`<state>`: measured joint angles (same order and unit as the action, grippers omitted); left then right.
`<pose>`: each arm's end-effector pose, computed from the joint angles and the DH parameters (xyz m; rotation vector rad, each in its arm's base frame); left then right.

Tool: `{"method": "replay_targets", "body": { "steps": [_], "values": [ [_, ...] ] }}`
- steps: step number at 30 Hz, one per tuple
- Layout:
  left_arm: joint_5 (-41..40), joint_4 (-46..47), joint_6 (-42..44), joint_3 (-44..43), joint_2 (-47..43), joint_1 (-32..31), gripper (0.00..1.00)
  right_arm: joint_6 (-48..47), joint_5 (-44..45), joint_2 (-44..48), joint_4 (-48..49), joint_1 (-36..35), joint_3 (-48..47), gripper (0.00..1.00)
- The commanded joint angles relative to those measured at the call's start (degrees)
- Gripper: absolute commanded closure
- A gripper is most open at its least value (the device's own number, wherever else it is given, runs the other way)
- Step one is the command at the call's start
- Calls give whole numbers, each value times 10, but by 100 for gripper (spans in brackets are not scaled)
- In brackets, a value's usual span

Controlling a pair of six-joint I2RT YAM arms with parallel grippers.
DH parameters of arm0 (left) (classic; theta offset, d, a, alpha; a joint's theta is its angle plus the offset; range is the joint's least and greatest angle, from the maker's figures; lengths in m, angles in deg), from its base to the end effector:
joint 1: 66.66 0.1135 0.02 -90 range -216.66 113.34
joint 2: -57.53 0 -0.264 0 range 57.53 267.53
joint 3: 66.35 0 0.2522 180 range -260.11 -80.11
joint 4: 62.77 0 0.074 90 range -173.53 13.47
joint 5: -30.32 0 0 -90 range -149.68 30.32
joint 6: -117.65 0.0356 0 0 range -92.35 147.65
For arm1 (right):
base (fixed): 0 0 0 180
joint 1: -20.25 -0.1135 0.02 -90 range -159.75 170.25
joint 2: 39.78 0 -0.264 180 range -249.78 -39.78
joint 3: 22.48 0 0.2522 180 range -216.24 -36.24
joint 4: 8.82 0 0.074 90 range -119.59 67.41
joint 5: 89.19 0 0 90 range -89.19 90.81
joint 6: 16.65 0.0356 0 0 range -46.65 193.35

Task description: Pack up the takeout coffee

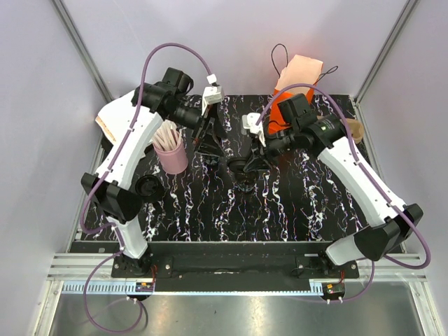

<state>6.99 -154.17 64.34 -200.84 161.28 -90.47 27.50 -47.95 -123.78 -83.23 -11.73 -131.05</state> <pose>0.3003 -0.1682 0.4220 1.4213 1.6927 -1.3597 0.2273 0.1735 0.4064 -1.6718 1.4884 0.8960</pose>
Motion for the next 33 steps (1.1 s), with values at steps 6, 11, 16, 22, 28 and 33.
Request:
{"method": "replay_targets", "body": {
  "steps": [6,11,16,22,28,33],
  "values": [
    [13,60,-32,78,-81,-12,1,294,-161,31,211,84,51,92],
    [28,102,-57,89,-92,-28,1,421,-215,28,353,107,120,93],
    [24,142,-79,99,-87,-42,1,556,-266,23,480,122,166,93],
    [16,173,-98,124,-79,-55,1,606,-280,22,523,126,179,94],
    [33,176,-111,112,-65,-61,16,596,-270,24,526,127,190,94],
    [41,179,-118,108,-59,-62,35,589,-266,23,524,131,196,94]
  ]
}}
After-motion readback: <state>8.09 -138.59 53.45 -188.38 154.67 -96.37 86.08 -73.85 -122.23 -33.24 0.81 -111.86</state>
